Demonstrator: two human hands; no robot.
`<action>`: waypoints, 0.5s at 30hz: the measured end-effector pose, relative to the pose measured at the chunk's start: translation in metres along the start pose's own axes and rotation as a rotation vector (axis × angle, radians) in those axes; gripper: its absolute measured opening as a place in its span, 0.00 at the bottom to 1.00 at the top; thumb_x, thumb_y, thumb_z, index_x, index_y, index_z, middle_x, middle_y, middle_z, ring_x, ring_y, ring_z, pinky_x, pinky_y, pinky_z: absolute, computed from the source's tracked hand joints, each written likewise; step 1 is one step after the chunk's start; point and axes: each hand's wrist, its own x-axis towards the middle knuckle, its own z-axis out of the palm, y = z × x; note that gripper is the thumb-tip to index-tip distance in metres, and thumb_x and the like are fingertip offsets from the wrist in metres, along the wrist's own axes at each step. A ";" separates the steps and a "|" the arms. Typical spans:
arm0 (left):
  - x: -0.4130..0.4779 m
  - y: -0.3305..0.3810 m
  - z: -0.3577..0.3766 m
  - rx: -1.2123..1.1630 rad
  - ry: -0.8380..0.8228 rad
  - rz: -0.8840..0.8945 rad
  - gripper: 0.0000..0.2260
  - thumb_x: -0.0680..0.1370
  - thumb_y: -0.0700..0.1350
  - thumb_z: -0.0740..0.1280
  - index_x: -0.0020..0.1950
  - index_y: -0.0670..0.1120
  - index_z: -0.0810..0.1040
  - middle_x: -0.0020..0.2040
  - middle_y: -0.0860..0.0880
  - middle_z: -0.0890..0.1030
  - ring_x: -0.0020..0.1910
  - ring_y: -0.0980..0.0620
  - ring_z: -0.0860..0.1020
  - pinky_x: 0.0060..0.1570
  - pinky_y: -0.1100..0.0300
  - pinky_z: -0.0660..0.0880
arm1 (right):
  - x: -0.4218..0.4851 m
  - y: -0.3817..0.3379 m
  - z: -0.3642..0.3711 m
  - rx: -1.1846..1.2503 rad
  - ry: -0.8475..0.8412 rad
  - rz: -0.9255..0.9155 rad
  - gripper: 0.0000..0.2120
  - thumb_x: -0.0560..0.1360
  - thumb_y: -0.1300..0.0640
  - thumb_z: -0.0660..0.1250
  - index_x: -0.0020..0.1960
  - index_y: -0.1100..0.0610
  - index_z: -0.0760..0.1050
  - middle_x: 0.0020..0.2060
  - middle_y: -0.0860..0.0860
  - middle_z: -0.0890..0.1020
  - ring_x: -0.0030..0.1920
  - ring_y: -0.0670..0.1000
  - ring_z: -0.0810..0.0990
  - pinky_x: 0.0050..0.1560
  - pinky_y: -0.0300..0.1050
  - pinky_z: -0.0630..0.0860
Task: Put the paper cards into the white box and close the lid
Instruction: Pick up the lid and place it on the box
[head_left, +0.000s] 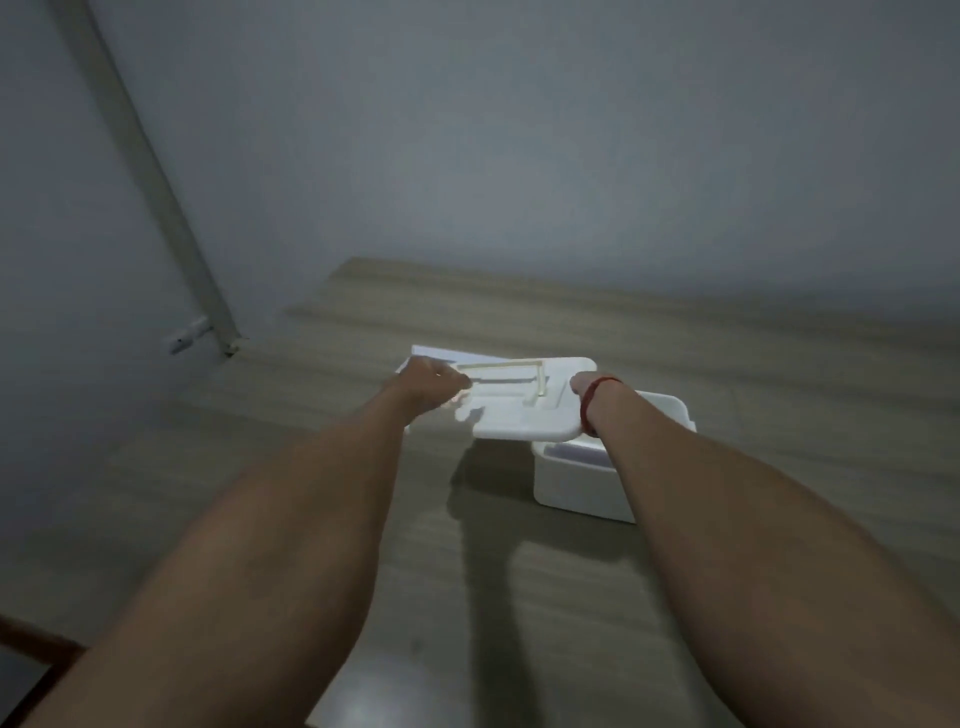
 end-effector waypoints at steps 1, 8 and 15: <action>0.003 0.002 0.007 0.010 0.076 0.005 0.08 0.75 0.45 0.67 0.41 0.41 0.81 0.39 0.44 0.78 0.44 0.49 0.76 0.44 0.60 0.70 | -0.003 0.000 -0.009 0.085 0.008 -0.017 0.25 0.78 0.55 0.59 0.74 0.61 0.60 0.69 0.54 0.71 0.68 0.54 0.72 0.71 0.44 0.67; 0.020 0.024 0.069 0.195 0.182 -0.064 0.21 0.80 0.51 0.56 0.66 0.40 0.74 0.67 0.38 0.75 0.67 0.38 0.72 0.64 0.50 0.68 | 0.076 0.022 -0.085 0.094 0.148 -0.080 0.36 0.55 0.50 0.71 0.63 0.57 0.73 0.56 0.49 0.80 0.54 0.53 0.81 0.64 0.48 0.74; 0.027 0.053 0.131 0.105 0.114 -0.140 0.21 0.82 0.49 0.52 0.72 0.39 0.64 0.70 0.36 0.71 0.70 0.37 0.68 0.67 0.48 0.66 | 0.025 0.017 -0.121 0.102 0.240 -0.114 0.25 0.77 0.53 0.63 0.71 0.62 0.65 0.65 0.54 0.75 0.65 0.55 0.75 0.68 0.46 0.71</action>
